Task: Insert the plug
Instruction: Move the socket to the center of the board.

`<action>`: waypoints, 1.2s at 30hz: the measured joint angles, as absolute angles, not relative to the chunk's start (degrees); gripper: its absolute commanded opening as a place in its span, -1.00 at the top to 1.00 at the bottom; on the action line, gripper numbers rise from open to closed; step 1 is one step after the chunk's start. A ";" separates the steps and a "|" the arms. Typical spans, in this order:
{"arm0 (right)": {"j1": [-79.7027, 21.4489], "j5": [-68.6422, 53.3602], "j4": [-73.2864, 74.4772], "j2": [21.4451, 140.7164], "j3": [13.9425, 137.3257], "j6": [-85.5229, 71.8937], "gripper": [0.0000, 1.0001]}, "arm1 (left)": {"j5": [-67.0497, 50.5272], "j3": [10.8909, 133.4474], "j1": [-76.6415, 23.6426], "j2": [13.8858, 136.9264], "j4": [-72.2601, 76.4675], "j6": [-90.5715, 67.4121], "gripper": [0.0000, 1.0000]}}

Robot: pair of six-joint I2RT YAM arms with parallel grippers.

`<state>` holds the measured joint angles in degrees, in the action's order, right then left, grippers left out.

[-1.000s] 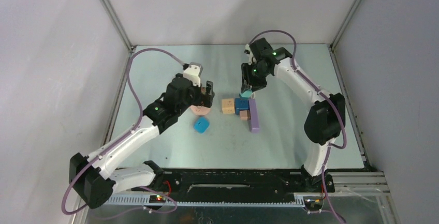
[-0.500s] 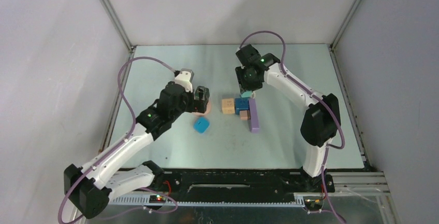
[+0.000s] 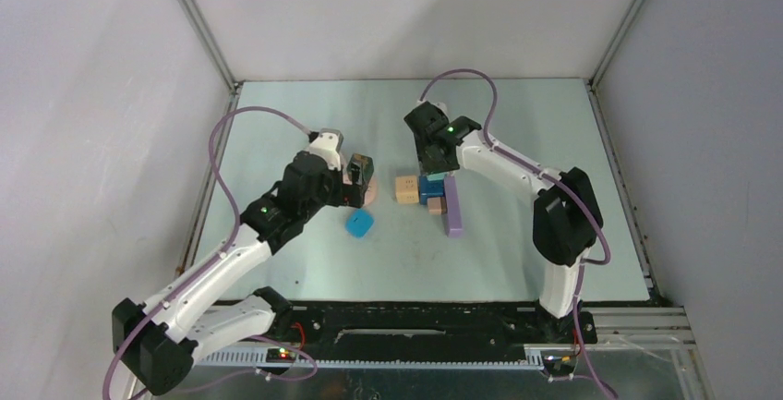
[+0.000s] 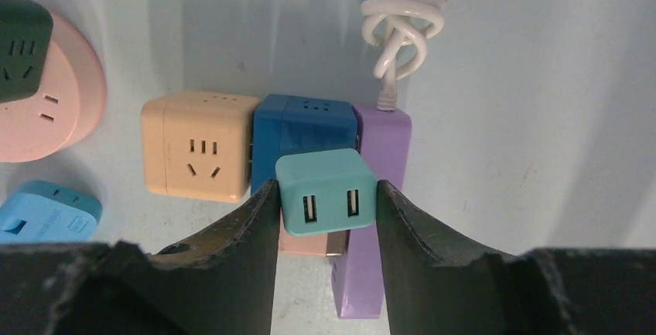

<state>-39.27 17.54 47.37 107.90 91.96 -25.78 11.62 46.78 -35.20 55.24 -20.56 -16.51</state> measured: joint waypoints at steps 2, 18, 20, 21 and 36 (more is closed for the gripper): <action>-39.77 17.98 45.84 107.61 90.91 -27.18 1.00 | 11.57 46.61 -35.05 55.24 -20.93 -16.51 -1.00; -41.89 21.15 45.78 106.32 89.03 -32.86 1.00 | 9.63 46.61 -33.65 55.24 -21.17 -15.33 -0.99; -42.48 21.56 46.81 106.32 89.25 -33.04 1.00 | 9.21 46.61 -33.36 55.24 -21.17 -14.96 -1.00; -42.78 21.89 47.33 106.32 89.34 -33.08 1.00 | 8.93 46.61 -33.23 55.24 -21.17 -14.94 -1.00; -43.55 25.56 49.04 107.07 89.97 -34.57 1.00 | 6.83 46.61 -32.14 55.24 -21.17 -13.43 -0.99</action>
